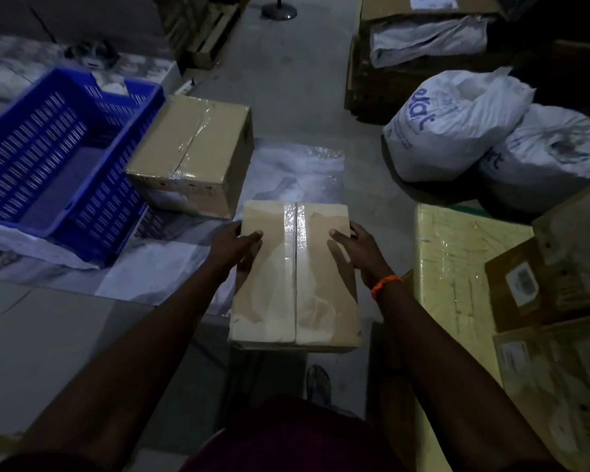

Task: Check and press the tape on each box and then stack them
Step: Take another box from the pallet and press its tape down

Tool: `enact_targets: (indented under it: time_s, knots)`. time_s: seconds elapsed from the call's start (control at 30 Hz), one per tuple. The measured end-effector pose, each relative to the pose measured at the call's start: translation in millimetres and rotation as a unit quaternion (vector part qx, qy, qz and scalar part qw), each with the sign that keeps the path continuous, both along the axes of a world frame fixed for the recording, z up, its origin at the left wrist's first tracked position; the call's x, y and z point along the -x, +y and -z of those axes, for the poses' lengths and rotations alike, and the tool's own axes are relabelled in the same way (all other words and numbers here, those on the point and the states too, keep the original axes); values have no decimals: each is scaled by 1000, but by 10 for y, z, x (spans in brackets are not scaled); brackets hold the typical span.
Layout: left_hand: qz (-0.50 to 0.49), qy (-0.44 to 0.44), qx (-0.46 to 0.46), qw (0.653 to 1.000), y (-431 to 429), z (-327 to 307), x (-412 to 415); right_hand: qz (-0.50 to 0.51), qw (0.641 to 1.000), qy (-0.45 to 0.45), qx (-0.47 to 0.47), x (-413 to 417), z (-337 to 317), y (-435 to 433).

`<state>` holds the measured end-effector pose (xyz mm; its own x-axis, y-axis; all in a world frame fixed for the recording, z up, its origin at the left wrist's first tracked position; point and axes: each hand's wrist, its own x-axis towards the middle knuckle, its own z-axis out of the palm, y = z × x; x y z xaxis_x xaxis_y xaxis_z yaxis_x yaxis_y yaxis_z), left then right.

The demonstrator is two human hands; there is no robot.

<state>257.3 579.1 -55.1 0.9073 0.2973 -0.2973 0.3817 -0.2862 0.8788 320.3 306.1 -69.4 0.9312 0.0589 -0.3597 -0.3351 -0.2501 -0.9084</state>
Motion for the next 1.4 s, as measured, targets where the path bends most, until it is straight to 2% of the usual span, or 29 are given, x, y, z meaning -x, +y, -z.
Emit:
enact_targets:
  time_s: [0.1,0.23,0.37,0.5,0.67,0.9,1.0,1.07,1.2,1.33,1.4]
  knots:
    - [-19,-21,27,999,-26,-71,43,-3,999,-35,-12,17,-85,22]
    - [-47,-93,42,994,-37,-270,133,-10,995,-91,-28,31,-266,-23]
    - [-82,-172,103,976,-35,-524,226,9,983,-181,-35,59,-638,1]
    - [-127,-214,152,957,-103,-733,470,22,973,-223,-62,253,-822,44]
    - [-186,-184,162,952,-187,-662,912,31,969,-238,-52,663,-759,39]
    - [-189,-128,142,963,-354,-628,1297,40,969,-239,-42,1051,-650,-121]
    - [-170,-145,93,970,-399,-717,1286,62,969,-231,-65,1093,-593,-149]
    - [-145,-190,42,970,-423,-772,1232,76,968,-227,-76,1100,-585,-144]
    - [-55,-280,-189,940,-392,-786,1062,91,970,-206,-93,1111,-621,-138]
    - [57,-254,-328,908,-496,-861,905,88,975,-178,-95,1140,-620,-111]
    - [81,-218,-345,909,-532,-878,878,78,976,-180,-95,1161,-619,-75]
